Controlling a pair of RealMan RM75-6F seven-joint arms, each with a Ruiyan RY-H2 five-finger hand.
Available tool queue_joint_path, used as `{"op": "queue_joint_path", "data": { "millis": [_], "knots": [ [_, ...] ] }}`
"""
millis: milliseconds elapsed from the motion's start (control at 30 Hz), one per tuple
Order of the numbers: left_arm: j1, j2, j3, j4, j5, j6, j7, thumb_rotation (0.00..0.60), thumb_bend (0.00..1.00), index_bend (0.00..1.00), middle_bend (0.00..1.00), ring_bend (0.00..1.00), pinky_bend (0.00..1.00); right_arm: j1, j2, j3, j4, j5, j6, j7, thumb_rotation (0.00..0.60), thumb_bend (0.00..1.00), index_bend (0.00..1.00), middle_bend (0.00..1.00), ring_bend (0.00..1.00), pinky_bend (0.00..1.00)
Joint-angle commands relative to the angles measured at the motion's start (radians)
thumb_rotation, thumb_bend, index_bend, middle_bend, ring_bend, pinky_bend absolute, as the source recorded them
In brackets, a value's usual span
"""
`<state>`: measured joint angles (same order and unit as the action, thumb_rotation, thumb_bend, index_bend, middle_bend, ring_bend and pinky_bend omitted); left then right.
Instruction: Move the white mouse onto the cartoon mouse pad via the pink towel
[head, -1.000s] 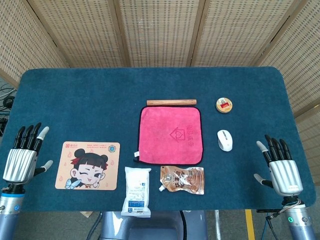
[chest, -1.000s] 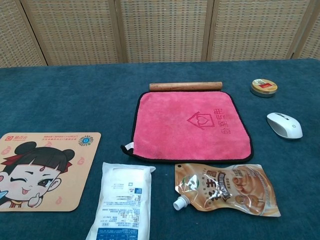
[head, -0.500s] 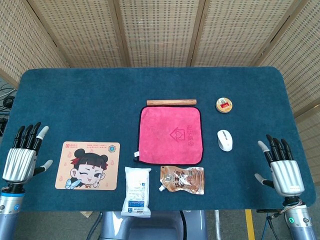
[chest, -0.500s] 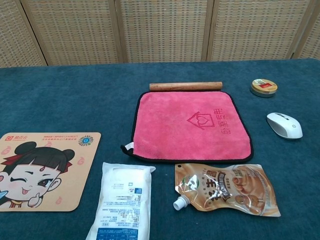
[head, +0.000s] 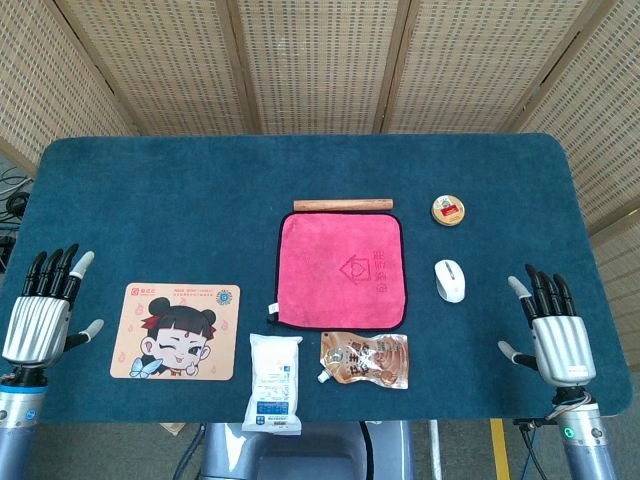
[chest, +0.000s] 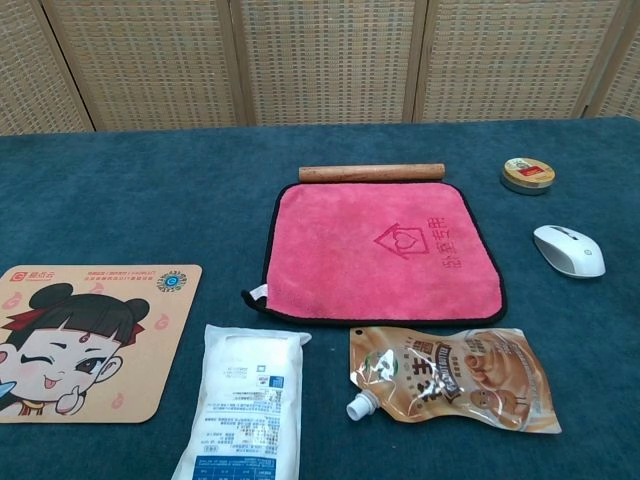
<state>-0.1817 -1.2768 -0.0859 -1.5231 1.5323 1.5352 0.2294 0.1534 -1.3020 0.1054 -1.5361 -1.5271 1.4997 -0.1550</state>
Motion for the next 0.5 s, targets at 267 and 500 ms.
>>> {"op": "queue_joint_path", "data": {
  "millis": [267,500],
  "knots": [
    [-0.005,0.001,-0.005,0.008,-0.01,-0.015,-0.016,0.6,0.02,0.0,0.0,0.0,0.0,0.135,-0.106,0.1,-0.032,0.087,-0.125,-0.122,0.6,0.0,0.12,0.0,0.0,0.0],
    [-0.011,0.001,-0.003,0.016,-0.014,-0.031,-0.028,0.6,0.02,0.0,0.0,0.0,0.0,0.2,-0.169,0.139,-0.009,0.182,-0.2,-0.201,0.6,0.0,0.12,0.0,0.0,0.0]
  ]
}}
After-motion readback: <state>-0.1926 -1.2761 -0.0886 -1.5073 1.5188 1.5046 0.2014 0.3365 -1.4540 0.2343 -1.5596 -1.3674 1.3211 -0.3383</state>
